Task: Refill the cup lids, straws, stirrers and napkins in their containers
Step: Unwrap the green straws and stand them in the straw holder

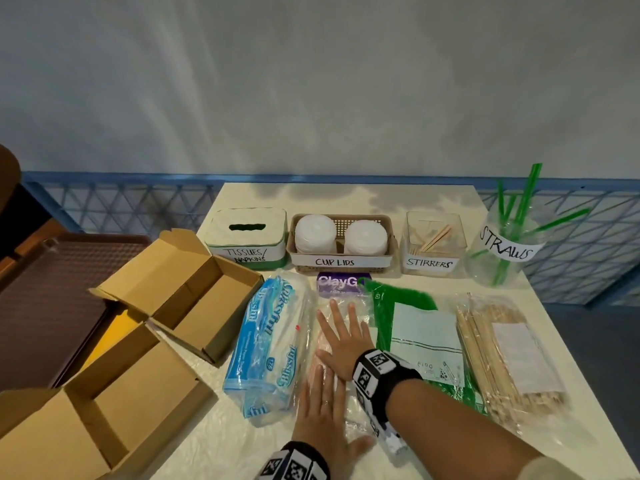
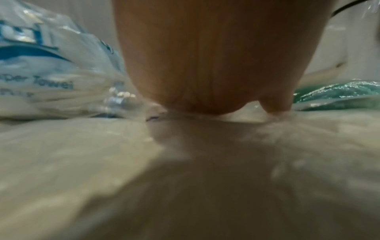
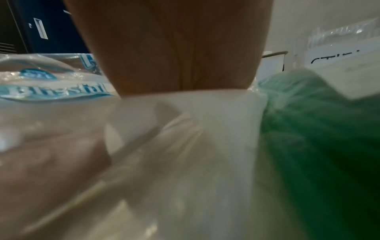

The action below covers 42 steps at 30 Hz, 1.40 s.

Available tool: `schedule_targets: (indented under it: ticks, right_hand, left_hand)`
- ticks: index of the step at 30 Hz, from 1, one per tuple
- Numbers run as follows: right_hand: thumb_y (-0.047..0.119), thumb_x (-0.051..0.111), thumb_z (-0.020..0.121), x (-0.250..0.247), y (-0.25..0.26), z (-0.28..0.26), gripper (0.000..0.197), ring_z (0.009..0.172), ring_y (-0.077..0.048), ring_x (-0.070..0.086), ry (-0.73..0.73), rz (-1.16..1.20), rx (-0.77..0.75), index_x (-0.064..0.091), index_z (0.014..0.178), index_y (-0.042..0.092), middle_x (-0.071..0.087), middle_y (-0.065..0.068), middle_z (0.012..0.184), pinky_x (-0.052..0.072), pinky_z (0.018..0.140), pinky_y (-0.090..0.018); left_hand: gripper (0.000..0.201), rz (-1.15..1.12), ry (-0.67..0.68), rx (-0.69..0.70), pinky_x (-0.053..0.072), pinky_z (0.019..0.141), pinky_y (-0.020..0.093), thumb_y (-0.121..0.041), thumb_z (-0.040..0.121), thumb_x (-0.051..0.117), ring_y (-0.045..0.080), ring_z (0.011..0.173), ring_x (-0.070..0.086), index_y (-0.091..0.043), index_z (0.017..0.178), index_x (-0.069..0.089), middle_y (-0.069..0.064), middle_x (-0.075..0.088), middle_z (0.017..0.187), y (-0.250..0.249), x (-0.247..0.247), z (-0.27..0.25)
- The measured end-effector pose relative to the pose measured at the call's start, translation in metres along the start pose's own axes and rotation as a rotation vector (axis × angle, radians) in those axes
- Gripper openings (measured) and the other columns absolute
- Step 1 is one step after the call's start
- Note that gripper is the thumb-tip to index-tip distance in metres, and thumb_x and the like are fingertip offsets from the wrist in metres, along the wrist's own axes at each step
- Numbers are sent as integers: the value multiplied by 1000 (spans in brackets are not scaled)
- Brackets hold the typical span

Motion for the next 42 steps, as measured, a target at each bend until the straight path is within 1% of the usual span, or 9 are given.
schedule_targets:
  ticks: [7, 14, 17, 20, 25, 30, 33, 37, 42]
  right_hand:
    - [46, 32, 98, 8, 11, 11, 72, 140, -31, -29, 48, 23, -24, -19, 145, 29, -33, 0, 151, -8, 115, -47]
    - [47, 29, 98, 9, 6, 13, 70, 141, -27, -27, 87, 68, -16, -19, 146, 30, -31, 4, 152, -8, 115, -46]
    - [48, 27, 98, 11, 5, 13, 69, 141, -25, -27, 91, 72, -15, -19, 145, 31, -31, 5, 152, -9, 115, -46]
    - [47, 27, 98, 12, 5, 13, 68, 141, -25, -26, 94, 69, -10, -18, 146, 31, -31, 4, 152, -10, 115, -46]
    - [48, 27, 98, 12, 4, 14, 68, 142, -25, -25, 93, 65, -6, -17, 146, 31, -31, 5, 152, -11, 115, -46]
    - [49, 28, 98, 13, 4, 14, 68, 142, -25, -25, 88, 66, -6, -17, 146, 32, -31, 6, 152, -12, 114, -46]
    - [49, 28, 98, 14, 3, 14, 68, 142, -25, -25, 85, 65, -5, -16, 146, 32, -30, 6, 152, -12, 114, -46]
    - [49, 29, 97, 13, 3, 15, 68, 142, -25, -25, 82, 58, 1, -15, 147, 32, -30, 6, 153, -12, 114, -46]
    - [38, 36, 98, 3, 3, 14, 65, 145, -26, -13, 54, 108, -9, -3, 150, 29, -17, 3, 157, 0, 118, -47]
  left_hand:
    - [109, 29, -82, -34, 6, 109, 50, -78, 76, 20, 33, 145, -5, 0, 147, -5, 19, 15, 146, 10, -1, -4]
    - [120, -135, -5, -83, 22, 101, 52, -75, 62, 31, 38, 121, 38, 2, 147, -4, 23, 55, 127, 8, 3, 0]
    - [100, -15, 60, -26, -4, 111, 55, -74, 80, 17, 43, 138, 15, -3, 147, -9, 27, 37, 141, 2, -4, -1]
    - [95, 44, 99, -35, -37, 94, 50, -73, 83, 15, 35, 136, -31, -8, 131, -35, 25, -18, 147, 1, -8, -3]
    - [120, -85, 107, -65, 22, 101, 53, -75, 61, 33, 39, 133, 22, 0, 147, -4, 23, 43, 135, 6, 4, -2]
    - [102, -132, 145, -57, 24, 98, 52, -74, 80, 14, 39, 132, 24, 0, 147, -4, 23, 35, 140, 3, -1, -1]
    - [116, -75, 171, -82, 25, 96, 51, -77, 68, 28, 41, 128, 35, 0, 147, -9, 24, 48, 135, 4, -1, -2]
    - [110, 97, 462, -83, -3, 113, 54, -85, 66, -2, 33, 132, -31, -3, 117, -54, 21, -20, 152, -2, -19, 2]
    - [106, 210, 622, -100, 3, 117, 53, -71, 84, 35, 37, 142, -19, -3, 145, -16, 18, -25, 152, -9, -41, 7]
Point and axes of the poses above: each hand's wrist, its own z-axis towards the middle knuckle, its own x-axis out of the palm, y = z × x, the point moved 4 cm from there along z, towards the middle knuckle
